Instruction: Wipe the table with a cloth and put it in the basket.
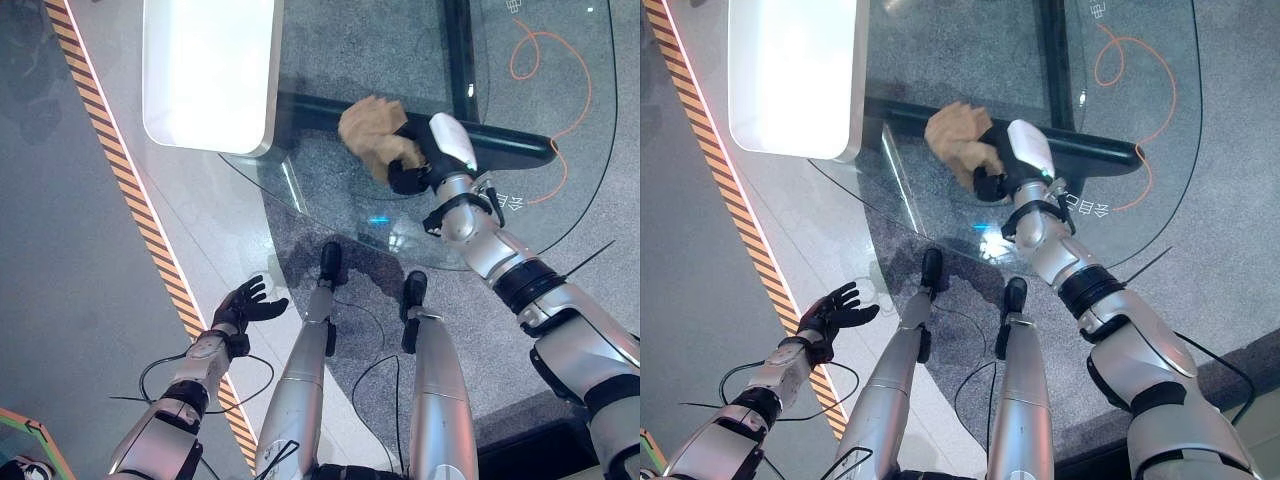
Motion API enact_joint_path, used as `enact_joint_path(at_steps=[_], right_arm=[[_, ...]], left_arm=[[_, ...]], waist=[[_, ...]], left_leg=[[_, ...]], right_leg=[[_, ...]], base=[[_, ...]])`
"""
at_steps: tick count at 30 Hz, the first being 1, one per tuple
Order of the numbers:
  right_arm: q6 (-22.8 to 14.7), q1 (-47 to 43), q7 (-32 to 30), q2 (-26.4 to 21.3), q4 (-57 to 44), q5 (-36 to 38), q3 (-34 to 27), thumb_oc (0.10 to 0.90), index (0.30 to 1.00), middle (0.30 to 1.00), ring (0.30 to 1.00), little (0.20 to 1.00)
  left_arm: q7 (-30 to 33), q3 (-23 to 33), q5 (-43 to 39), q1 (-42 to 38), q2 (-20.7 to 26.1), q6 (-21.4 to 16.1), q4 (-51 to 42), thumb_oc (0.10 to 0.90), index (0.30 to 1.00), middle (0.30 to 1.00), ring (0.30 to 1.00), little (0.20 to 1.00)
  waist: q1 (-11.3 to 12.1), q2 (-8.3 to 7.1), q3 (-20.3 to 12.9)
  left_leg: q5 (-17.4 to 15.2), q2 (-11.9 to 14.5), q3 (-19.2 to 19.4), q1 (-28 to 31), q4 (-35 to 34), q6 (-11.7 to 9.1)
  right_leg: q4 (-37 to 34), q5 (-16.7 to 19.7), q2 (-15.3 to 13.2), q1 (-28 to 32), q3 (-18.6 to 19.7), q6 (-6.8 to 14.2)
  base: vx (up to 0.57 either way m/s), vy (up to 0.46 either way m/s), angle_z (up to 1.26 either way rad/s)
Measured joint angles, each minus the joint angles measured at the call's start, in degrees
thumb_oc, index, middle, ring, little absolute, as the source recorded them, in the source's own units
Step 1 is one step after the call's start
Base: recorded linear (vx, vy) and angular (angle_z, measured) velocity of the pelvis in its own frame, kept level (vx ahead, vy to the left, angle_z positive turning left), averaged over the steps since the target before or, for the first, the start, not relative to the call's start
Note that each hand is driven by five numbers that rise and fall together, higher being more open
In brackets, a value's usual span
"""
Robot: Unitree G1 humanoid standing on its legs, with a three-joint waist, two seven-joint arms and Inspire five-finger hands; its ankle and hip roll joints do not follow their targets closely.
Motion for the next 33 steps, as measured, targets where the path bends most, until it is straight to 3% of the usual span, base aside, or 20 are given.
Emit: enact_joint_path(at_steps=[17,26,29,33], right_arm=[[0.0,2.2,5.5,0.6,-3.4,-1.6,1.3,0.100,0.300,0.300,0.300,0.200],[-0.1,3.5,4.3,0.7,-3.7,-1.5,1.2,0.100,0.300,0.300,0.300,0.200],[-0.1,4.1,2.9,0.8,-3.7,-1.4,1.0,0.100,0.300,0.300,0.300,0.200],[-0.4,6.2,-1.5,2.0,-3.7,0.2,-2.8,0.100,0.300,0.300,0.300,0.200]], left_arm=[[-0.1,0.1,0.1,0.0,-0.6,0.0,0.0,0.800,0.900,0.900,0.900,0.900],[0.2,1.1,-2.6,0.0,-0.6,-0.9,0.0,0.800,0.900,0.900,0.900,0.900],[1.8,3.4,-5.6,0.0,-0.7,-2.6,-1.3,0.800,0.900,0.900,0.900,0.900],[10.1,11.1,-13.3,-0.6,-0.6,-5.8,-6.0,0.800,0.900,0.900,0.900,0.900]], waist=[[0.0,0.01,0.0],[0.1,0.01,0.0],[0.1,0.01,0.0],[0.2,0.00,0.0]], left_leg=[[0.0,0.0,0.0,0.0,0.0,0.0],[0.0,0.0,0.0,0.5,0.0,0.0],[0.0,0.0,-0.1,0.8,0.0,0.0],[0.0,-0.2,-0.3,1.1,0.0,0.0]], right_leg=[[0.0,-0.1,0.0,0.0,0.0,0.0],[0.1,-0.1,0.0,0.5,0.0,0.0],[0.1,-0.1,0.0,0.8,0.0,-0.1],[0.8,-0.5,-0.2,0.8,-0.1,-0.2]], base=[[0.00,0.000,0.00],[0.00,0.000,0.00],[0.00,0.000,0.00],[0.00,-0.009,0.01]])
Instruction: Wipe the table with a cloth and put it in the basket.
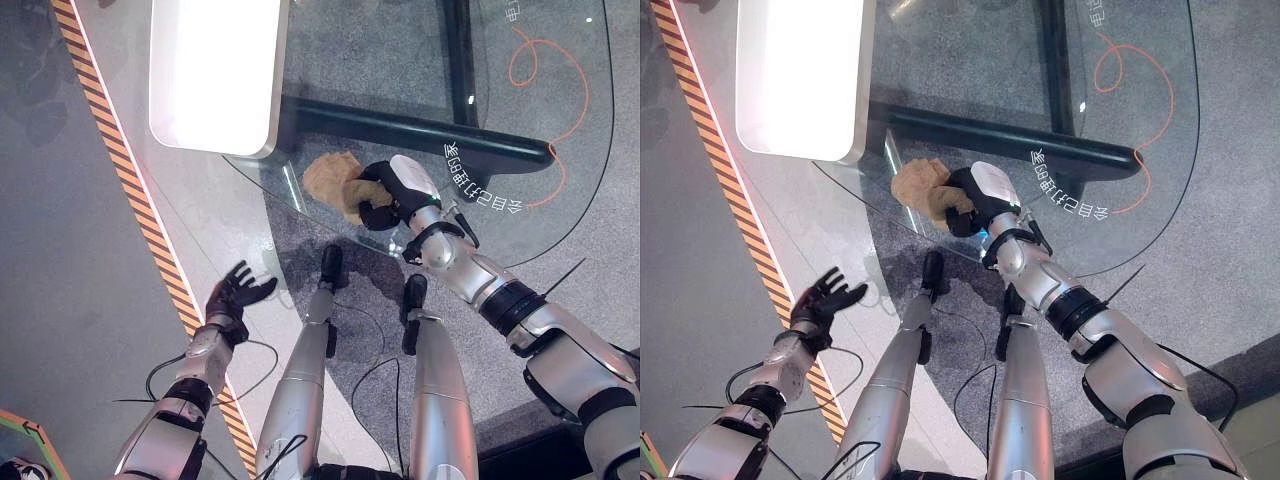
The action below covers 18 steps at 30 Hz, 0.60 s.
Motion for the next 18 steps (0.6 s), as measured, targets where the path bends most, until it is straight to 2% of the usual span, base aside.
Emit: enact_joint_path(at_steps=[5,7,12,18], right_arm=[[-0.2,1.8,-5.0,0.9,-1.4,3.8,-5.0,0.100,0.300,0.300,0.300,0.200],[-0.4,2.7,-7.2,0.8,-2.9,5.2,-7.1,0.100,0.300,0.300,0.300,0.200],[-0.8,4.6,-10.8,0.6,-7.0,6.2,-11.7,0.100,0.300,0.300,0.300,0.200],[-2.6,9.7,-12.4,0.3,-14.9,6.2,-16.1,0.100,0.300,0.300,0.300,0.200]], left_arm=[[10.6,7.2,-7.2,-2.8,0.3,-4.0,-2.4,0.800,0.900,0.900,0.900,0.900],[13.1,7.3,-8.1,-3.2,0.4,-6.5,-3.4,0.800,0.900,0.900,0.900,0.900],[18.3,7.3,-7.4,-3.9,0.3,-10.4,-8.9,0.800,0.900,0.900,0.900,0.900],[23.2,7.2,0.3,-5.0,0.5,-15.7,-18.8,0.800,0.900,0.900,0.900,0.900]], waist=[[0.0,0.00,0.0],[-0.1,0.00,0.0],[-0.3,-0.03,0.0],[-0.9,-0.20,0.1]], left_leg=[[0.0,0.1,-0.2,0.1,0.0,0.0],[0.0,0.1,-0.1,0.1,0.0,0.0],[-0.1,0.1,0.0,-0.5,0.0,0.0],[0.1,0.1,0.1,-1.1,0.0,0.1]], right_leg=[[0.1,-0.1,0.1,0.0,0.0,-0.2],[0.0,-0.1,0.1,0.0,0.1,-0.1],[-0.4,-0.1,0.2,-0.4,0.2,0.0],[-0.7,-0.1,0.2,-0.9,0.3,0.0]], base=[[0.00,0.000,0.00],[0.00,0.000,0.00],[-0.01,0.019,0.00],[0.00,0.000,0.00]])
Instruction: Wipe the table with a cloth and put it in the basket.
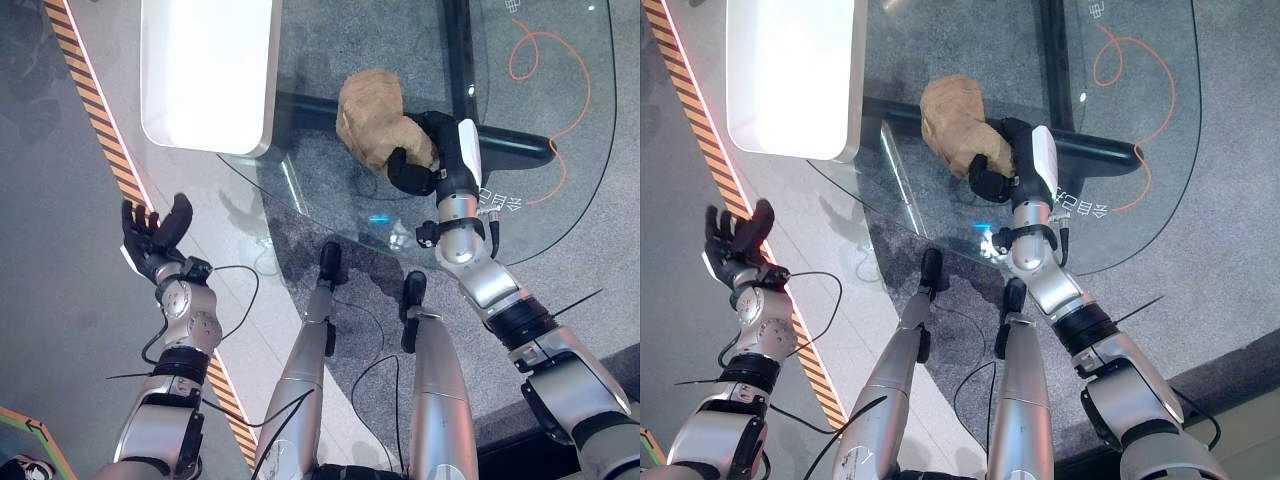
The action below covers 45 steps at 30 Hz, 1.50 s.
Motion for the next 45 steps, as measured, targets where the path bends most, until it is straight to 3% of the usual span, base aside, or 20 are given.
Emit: enact_joint_path(at_steps=[8,17,21,27,30,34,37,45], right_arm=[[-2.0,3.4,-0.5,0.8,-2.5,-1.3,-4.3,0.100,0.300,0.300,0.300,0.200],[-3.6,4.7,-0.5,1.8,-7.5,-3.5,-8.4,0.100,0.300,0.300,0.300,0.200],[-5.1,4.7,-0.5,2.1,-9.1,-3.7,-8.5,0.100,0.300,0.300,0.300,0.200],[-5.8,6.1,-0.5,2.4,-11.0,-4.2,-9.3,0.100,0.300,0.300,0.300,0.200],[-6.0,6.6,-0.4,2.6,-12.3,-4.4,-9.9,0.100,0.300,0.300,0.300,0.200],[-7.8,6.7,0.1,3.3,-12.8,-4.4,-10.1,0.100,0.300,0.300,0.300,0.200],[-9.0,6.7,1.0,3.9,-12.8,-4.4,-10.0,0.100,0.300,0.300,0.300,0.200],[-9.4,6.4,4.0,3.4,-13.4,-4.4,-9.7,0.100,0.300,0.300,0.300,0.200]], left_arm=[[3.1,0.0,6.1,-1.3,-1.5,-4.3,-10.3,0.800,0.900,0.900,0.900,0.900],[7.0,0.1,11.4,0.4,-2.7,-6.0,-19.4,0.800,0.900,0.900,0.900,0.900],[6.3,0.1,12.0,0.7,-2.7,-6.3,-22.3,0.800,0.900,0.900,0.900,0.900],[-2.1,0.0,11.9,1.6,-2.7,-5.9,-25.5,0.800,0.900,0.900,0.900,0.900],[-7.3,-0.1,11.8,1.8,-2.5,-4.3,-27.8,0.800,0.900,0.900,0.900,0.900],[-14.4,-0.5,10.2,2.3,-2.4,0.6,-29.2,0.800,0.900,0.900,0.900,0.900],[-18.2,-0.9,6.3,2.8,-2.1,5.1,-29.1,0.800,0.900,0.900,0.900,0.900],[-26.9,-5.4,-6.2,2.6,-0.3,12.9,-29.1,0.800,0.900,0.900,0.900,0.900]], waist=[[-1.0,-0.12,0.0],[-1.3,-0.51,0.2],[-1.3,-0.74,0.2],[-1.1,-1.13,0.2],[-1.2,-1.42,0.3],[-1.5,-1.46,0.2],[-2.3,-1.49,0.3],[-2.5,-1.49,0.3]], left_leg=[[0.1,0.1,0.0,0.0,0.0,-0.1],[-0.2,0.1,-0.1,-0.5,0.0,0.2],[-0.3,0.1,-0.1,-0.6,0.0,0.2],[-0.3,0.0,-0.2,-0.8,0.0,0.2],[-0.3,0.0,-0.2,-0.9,-0.1,0.2],[-0.3,0.0,-0.1,-0.9,-0.1,0.2],[-0.2,0.0,-0.1,-0.8,-0.1,0.2],[-0.2,0.0,-0.1,-0.5,-0.1,0.2]], right_leg=[[-0.2,0.0,0.2,0.1,-0.2,0.0],[-0.4,0.0,0.1,-0.2,-0.3,0.1],[-0.5,-0.1,0.1,-0.2,-0.3,0.2],[-0.8,-0.1,0.0,-0.2,-0.4,0.2],[-1.0,-0.1,0.0,-0.1,-0.4,0.3],[-1.2,-0.1,0.0,0.1,-0.4,0.4],[-1.4,0.0,0.0,0.4,-0.4,0.5],[-1.4,0.0,-0.1,0.6,-0.4,0.5]], base=[[-0.02,-0.028,-0.01],[0.00,0.000,0.00],[0.00,0.000,0.00],[0.00,0.000,0.00],[0.00,0.000,0.00],[0.00,0.000,0.00],[0.00,0.000,0.00],[0.00,0.002,0.00]])
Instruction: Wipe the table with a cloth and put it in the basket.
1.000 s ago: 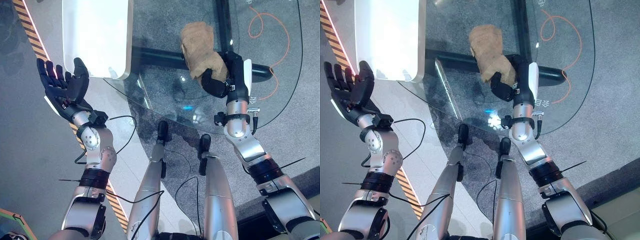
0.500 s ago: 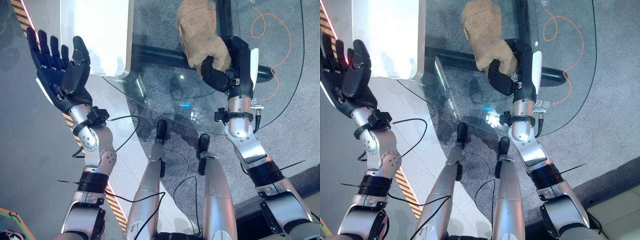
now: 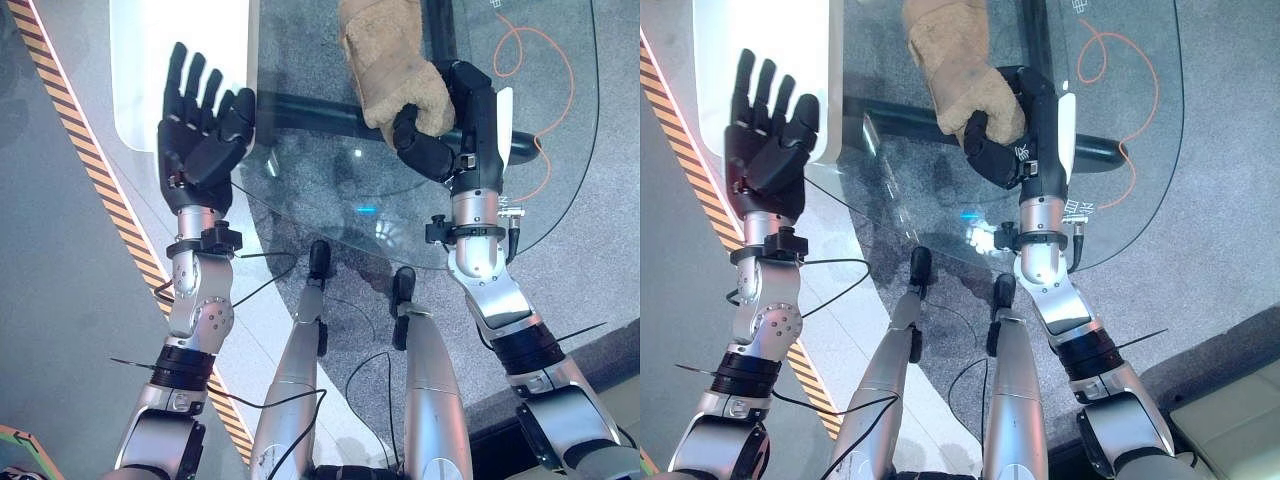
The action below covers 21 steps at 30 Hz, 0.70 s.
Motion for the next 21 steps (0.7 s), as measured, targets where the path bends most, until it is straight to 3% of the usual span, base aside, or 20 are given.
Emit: enact_joint_path(at_steps=[4,21], right_arm=[[-0.4,-0.3,1.3,-0.6,-0.8,0.1,0.8,0.100,0.300,0.300,0.300,0.200],[-0.5,-4.4,5.9,-1.4,-1.7,1.0,6.6,0.100,0.300,0.300,0.300,0.200]], left_arm=[[-1.1,-3.5,-4.8,-1.8,-0.1,3.5,0.1,0.800,0.900,0.900,0.900,0.900],[-5.8,-5.3,-20.8,-7.1,-2.6,6.1,0.4,0.800,0.900,0.900,0.900,0.900]], waist=[[-0.1,-0.02,0.0],[-1.5,-0.14,0.0]], left_leg=[[0.0,0.0,0.0,0.0,0.0,0.0],[0.0,0.0,0.1,0.1,0.0,0.0]], right_leg=[[0.0,0.1,0.0,0.0,0.0,0.1],[-0.3,0.1,0.0,0.2,0.1,0.1]], base=[[0.00,0.000,0.00],[0.00,0.000,0.00]])
